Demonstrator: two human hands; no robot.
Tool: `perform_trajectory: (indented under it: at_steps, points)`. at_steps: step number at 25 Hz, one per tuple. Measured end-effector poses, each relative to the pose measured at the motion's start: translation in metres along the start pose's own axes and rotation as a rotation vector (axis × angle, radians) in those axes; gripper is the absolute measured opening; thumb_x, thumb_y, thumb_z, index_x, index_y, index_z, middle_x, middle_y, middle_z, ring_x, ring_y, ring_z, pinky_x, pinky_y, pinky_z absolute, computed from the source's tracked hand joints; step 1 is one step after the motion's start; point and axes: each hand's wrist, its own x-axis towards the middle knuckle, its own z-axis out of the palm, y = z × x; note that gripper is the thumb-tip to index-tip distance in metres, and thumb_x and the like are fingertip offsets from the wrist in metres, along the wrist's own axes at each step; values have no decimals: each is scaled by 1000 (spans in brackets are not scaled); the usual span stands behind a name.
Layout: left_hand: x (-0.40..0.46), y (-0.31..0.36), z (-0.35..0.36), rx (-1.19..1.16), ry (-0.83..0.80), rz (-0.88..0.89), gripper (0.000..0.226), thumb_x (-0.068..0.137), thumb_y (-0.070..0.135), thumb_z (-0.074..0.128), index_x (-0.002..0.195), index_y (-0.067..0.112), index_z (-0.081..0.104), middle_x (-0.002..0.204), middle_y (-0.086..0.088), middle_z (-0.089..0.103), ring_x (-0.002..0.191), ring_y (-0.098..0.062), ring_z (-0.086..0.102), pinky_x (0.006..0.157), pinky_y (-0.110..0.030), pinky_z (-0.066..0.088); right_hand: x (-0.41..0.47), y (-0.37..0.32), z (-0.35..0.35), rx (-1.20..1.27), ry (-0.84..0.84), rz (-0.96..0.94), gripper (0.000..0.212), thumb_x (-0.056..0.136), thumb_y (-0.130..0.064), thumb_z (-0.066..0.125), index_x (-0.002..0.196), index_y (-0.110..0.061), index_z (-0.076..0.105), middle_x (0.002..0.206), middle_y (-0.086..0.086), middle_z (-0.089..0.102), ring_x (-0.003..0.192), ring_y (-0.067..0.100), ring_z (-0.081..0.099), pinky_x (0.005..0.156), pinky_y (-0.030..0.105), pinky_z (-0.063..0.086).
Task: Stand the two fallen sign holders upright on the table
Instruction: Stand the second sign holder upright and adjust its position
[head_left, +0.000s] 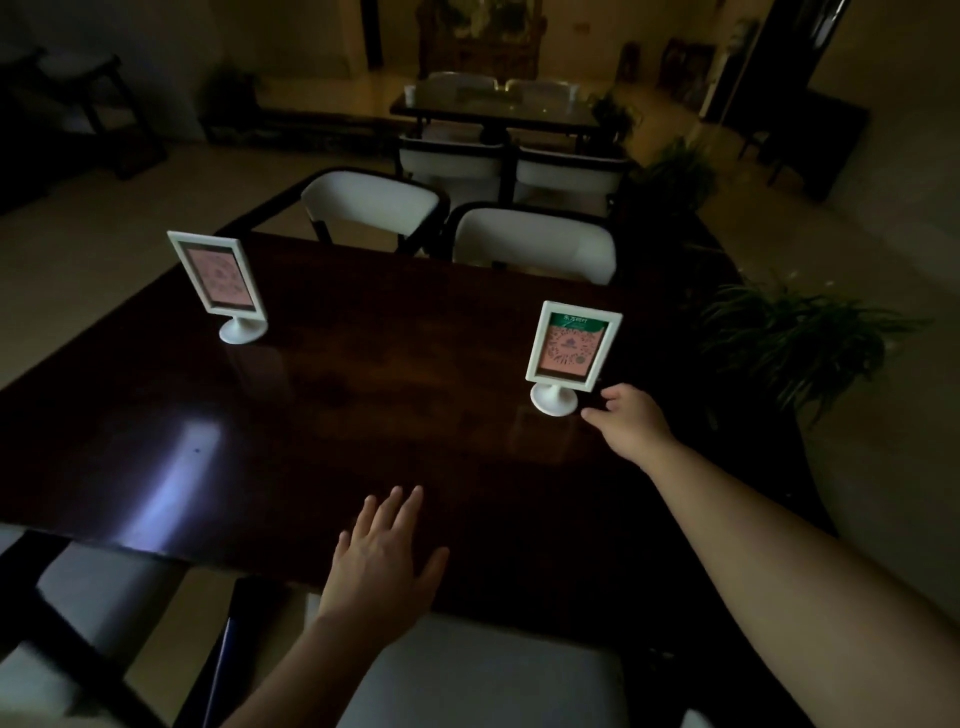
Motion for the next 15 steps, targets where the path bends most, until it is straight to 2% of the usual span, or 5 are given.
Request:
perform_trajectory:
  at_steps: [2,7,10,13,15]
  points:
    - [-6,-1,4,-24,17,-24,83,89,64,47,157,34,11,166,5,14,152,-21,2,119,-51,22,28,6,-3,72,43,54,62,84,-23,77,138,-10,50,136,14,58,117,31,59,83,32,45]
    - [1,9,22,44,53,-105,81,89,64,48,157,36,13,165,5,18,152,-21,6,118,-50,24,106,21,-9,98,24,4,80,74,-24,86,142,-11,45,142,14,53,125,31,55,98,42,46]
    - [25,37,32,73,46,-126,80,90,65,45,157,35,12,166,5,15,152,-22,4,118,-51,21,130,29,-3,134,-40,-84,70,72,-26,87,132,-16,53,135,9,59,118,28,59,91,42,51]
    - [58,70,41,95,38,-79,80,90,66,43,157,35,12,166,3,16,152,-21,4,118,-50,19,143,35,5,166,-69,-151,53,74,-26,86,120,-17,61,117,3,68,99,21,65,74,32,51]
    - [84,90,43,89,41,-55,80,90,66,45,157,33,16,165,2,19,152,-21,6,119,-51,20,152,37,8,182,-59,-181,41,77,-26,83,113,-18,66,107,1,71,96,21,68,75,31,52]
